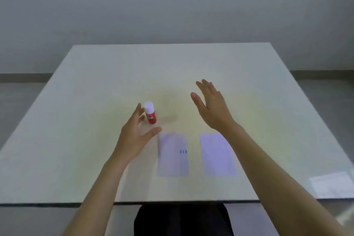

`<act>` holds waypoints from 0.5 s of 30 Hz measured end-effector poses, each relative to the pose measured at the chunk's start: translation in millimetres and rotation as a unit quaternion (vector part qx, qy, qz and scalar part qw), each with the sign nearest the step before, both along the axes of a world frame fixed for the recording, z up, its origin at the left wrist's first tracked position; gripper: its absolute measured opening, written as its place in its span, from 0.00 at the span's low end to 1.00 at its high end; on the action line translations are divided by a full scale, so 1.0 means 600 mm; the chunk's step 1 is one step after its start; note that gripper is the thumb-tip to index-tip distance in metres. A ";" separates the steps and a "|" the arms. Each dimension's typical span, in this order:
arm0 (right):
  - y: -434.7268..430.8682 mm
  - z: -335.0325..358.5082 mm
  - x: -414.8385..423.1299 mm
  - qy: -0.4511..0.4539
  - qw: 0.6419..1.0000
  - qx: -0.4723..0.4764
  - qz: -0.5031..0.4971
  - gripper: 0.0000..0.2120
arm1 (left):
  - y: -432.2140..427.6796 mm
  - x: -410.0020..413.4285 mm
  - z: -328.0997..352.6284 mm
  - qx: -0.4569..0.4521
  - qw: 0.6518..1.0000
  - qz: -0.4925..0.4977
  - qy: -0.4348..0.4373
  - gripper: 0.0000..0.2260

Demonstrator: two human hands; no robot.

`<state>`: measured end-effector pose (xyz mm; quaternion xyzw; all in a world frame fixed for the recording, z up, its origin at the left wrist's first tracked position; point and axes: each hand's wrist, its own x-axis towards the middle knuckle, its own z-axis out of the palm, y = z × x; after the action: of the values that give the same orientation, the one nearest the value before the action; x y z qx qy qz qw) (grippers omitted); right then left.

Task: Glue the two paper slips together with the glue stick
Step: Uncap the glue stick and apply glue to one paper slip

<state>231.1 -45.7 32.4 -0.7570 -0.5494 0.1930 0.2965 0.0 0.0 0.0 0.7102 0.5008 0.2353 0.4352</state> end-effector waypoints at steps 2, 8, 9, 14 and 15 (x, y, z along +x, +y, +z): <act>-0.025 -0.010 -0.003 -0.026 0.998 0.056 0.002 0.25 | -0.008 0.005 -0.015 0.027 0.999 0.025 -0.021 0.37; -0.110 0.000 -0.019 -0.051 0.994 0.100 0.015 0.25 | -0.029 0.034 -0.015 0.073 0.989 0.110 -0.063 0.22; -0.123 0.003 -0.023 -0.057 0.993 0.107 0.015 0.25 | -0.029 0.039 -0.014 0.081 0.987 0.125 -0.059 0.19; -0.154 0.007 -0.045 -0.040 0.980 0.191 0.043 0.21 | -0.032 0.056 0.000 0.116 0.977 0.170 -0.060 0.04; -0.154 0.008 -0.050 -0.032 0.980 0.193 0.043 0.20 | -0.035 0.057 0.003 0.124 0.976 0.168 -0.068 0.04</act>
<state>201.4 -138.0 37.2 -0.6668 -0.6178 0.0714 0.4107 34.5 -20.7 2.1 0.6468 0.5490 0.4131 0.3311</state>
